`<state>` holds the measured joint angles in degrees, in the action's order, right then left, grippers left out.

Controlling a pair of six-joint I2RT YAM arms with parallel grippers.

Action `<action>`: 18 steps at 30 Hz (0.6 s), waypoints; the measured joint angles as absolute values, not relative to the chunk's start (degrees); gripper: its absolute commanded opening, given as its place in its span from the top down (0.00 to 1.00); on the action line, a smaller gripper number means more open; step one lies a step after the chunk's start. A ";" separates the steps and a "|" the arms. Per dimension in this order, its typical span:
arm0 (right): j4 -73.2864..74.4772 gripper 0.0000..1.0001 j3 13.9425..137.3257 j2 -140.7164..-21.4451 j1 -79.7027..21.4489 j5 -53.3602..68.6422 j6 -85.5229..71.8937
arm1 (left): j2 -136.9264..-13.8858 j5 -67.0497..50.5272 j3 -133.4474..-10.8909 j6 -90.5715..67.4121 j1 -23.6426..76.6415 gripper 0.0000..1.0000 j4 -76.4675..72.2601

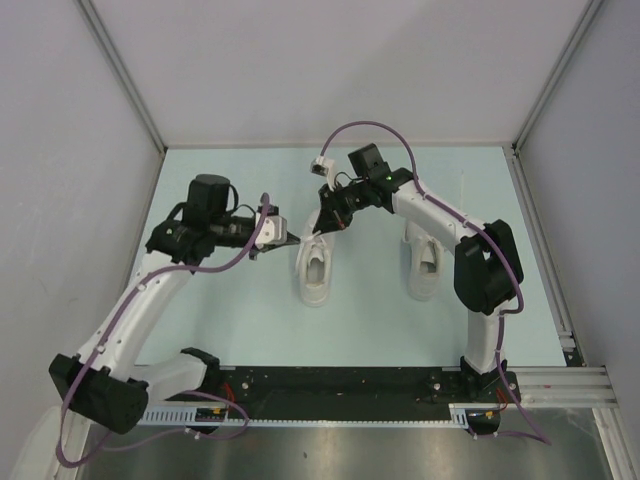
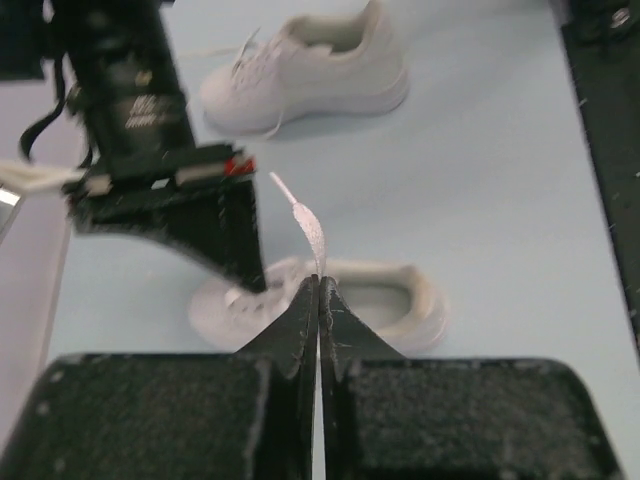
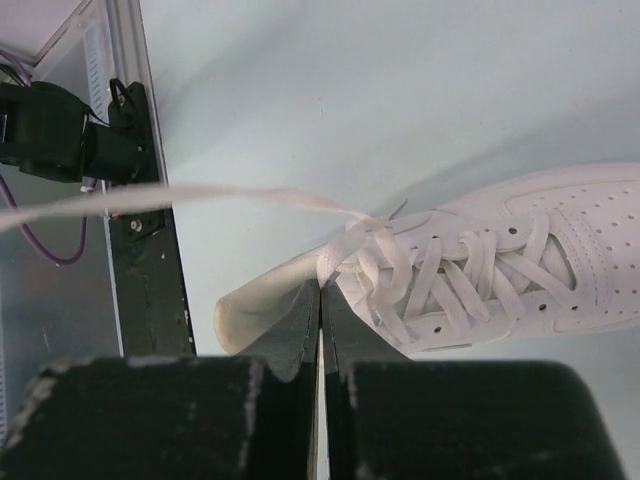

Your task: Tie the shoes

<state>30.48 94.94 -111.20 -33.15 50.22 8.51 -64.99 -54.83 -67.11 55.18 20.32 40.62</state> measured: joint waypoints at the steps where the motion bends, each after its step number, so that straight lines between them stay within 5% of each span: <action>1: 30.33 1.00 94.89 -111.20 -33.15 50.22 8.32 | -63.86 -54.98 -66.24 53.78 21.89 1.00 39.77; 8: 29.17 1.00 94.13 -111.20 -33.23 50.83 7.49 | -59.57 -51.07 -56.38 43.57 38.30 1.00 25.36; 18: 29.54 1.00 93.65 -111.22 -33.69 54.48 9.37 | -74.28 -42.68 -55.40 42.59 50.98 1.00 6.35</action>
<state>29.54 93.65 -111.22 -33.69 54.48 9.37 -74.28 -42.68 -55.40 42.59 50.98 6.35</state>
